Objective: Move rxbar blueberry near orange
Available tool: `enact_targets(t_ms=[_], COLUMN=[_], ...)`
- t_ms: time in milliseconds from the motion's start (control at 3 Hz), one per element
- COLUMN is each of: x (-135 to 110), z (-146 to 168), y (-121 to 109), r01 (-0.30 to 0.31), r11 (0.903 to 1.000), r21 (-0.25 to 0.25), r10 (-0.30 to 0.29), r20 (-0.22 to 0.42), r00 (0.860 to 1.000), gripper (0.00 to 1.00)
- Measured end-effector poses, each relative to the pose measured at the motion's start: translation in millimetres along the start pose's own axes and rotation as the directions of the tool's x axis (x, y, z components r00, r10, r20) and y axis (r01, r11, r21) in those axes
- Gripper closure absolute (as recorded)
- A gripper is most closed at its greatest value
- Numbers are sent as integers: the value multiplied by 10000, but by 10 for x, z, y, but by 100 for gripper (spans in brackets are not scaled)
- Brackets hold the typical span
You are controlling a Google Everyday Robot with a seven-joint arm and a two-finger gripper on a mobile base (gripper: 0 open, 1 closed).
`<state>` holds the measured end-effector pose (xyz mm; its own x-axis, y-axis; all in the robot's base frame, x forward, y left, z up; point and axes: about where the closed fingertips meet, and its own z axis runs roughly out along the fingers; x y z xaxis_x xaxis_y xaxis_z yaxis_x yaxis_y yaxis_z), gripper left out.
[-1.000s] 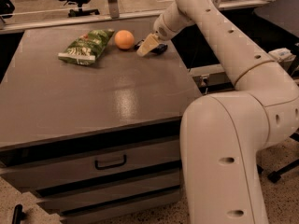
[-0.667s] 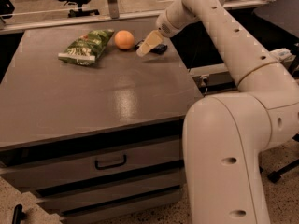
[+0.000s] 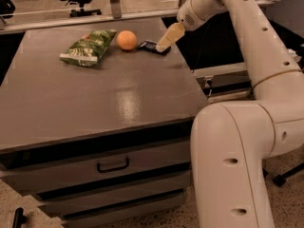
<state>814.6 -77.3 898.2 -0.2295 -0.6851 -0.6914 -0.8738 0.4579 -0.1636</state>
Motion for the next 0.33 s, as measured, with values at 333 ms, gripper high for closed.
enact_targets(t_ms=[333], x=[1], z=[4], y=[1], r01=[-1], r11=[10000], r21=[-5], r10=[1], r20=[-2], r00=[10000], gripper=[0])
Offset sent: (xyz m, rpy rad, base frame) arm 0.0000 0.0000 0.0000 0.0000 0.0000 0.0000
